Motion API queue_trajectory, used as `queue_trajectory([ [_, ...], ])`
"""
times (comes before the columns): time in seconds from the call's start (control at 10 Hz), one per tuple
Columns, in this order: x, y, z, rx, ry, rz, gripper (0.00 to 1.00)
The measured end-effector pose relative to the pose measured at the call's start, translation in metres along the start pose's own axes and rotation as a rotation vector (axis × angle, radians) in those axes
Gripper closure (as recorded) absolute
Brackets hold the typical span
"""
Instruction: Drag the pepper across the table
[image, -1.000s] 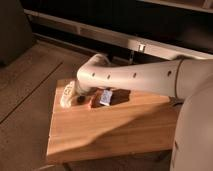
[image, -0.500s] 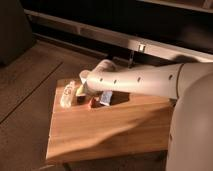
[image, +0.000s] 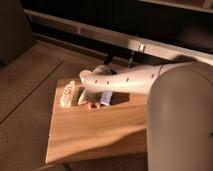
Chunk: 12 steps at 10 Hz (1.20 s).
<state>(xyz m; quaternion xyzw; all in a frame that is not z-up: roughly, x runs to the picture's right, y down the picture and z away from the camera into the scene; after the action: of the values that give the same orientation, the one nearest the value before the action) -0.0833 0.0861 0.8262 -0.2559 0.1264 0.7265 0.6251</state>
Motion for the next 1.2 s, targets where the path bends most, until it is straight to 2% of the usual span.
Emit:
queue_trajectory([
  [0.5,-0.027,-0.017,0.015,0.039,0.046,-0.007,0.35],
  [0.9,-0.038,-0.011,0.044,0.029,0.103,-0.051,0.35],
  [1.0,-0.04,-0.008,0.049,0.032,0.115,-0.075,0.35],
  [1.2,-0.04,-0.008,0.05,0.033,0.118,-0.08,0.35],
])
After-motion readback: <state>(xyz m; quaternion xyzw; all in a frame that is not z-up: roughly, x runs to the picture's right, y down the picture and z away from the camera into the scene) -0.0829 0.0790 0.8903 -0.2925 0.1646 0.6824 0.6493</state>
